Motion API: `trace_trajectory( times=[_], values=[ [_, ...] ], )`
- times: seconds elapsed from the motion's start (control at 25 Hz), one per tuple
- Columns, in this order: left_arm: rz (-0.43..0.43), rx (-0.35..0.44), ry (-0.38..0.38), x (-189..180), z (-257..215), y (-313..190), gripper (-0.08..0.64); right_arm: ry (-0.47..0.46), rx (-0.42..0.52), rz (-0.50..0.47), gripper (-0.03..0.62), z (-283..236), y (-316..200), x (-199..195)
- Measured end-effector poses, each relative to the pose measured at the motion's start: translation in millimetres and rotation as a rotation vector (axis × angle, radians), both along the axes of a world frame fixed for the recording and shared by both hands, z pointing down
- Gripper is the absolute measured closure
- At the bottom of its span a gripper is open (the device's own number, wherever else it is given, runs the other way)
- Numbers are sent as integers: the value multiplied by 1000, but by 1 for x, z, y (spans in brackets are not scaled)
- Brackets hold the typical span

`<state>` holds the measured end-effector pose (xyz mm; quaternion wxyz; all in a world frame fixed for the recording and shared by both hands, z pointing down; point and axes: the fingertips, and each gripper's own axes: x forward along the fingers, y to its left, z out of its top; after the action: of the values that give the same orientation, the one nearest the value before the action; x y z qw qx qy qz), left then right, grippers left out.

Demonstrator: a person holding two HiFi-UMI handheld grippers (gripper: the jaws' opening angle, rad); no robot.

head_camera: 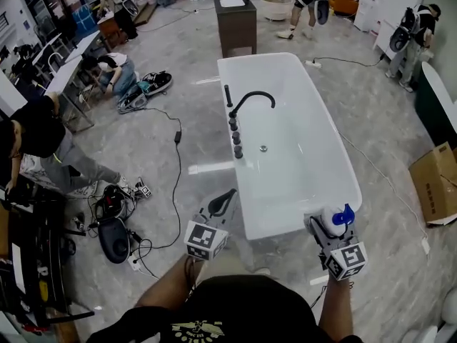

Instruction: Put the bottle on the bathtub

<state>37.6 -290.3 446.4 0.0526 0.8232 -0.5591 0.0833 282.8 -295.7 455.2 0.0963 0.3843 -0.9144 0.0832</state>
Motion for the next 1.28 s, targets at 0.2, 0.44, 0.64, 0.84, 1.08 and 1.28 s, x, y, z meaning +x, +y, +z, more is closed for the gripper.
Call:
trace_trajectory(
  times=[0.2,0.44,0.64,0.84,1.08,1.28],
  values=[
    [36,-19,13,-22,4,-35,551,8,-6,60,324,3,-20,-14],
    [113,-34,2,-35,13,-93,551,24,-34,141,324,25,-54,-35],
    [123,-71,14,-49,37,-131,551,46,-40,177,324,54,-81,-55],
    [41,-82,12,-82,60,-143,551,93,-84,131,324,104,-98,-93],
    [7,-76,-1,-130,88,-131,551,78,-129,76,324,165,-121,-150],
    [-14,-76,-1,-150,105,-128,551,77,-129,-3,324,207,-144,-194]
  ],
)
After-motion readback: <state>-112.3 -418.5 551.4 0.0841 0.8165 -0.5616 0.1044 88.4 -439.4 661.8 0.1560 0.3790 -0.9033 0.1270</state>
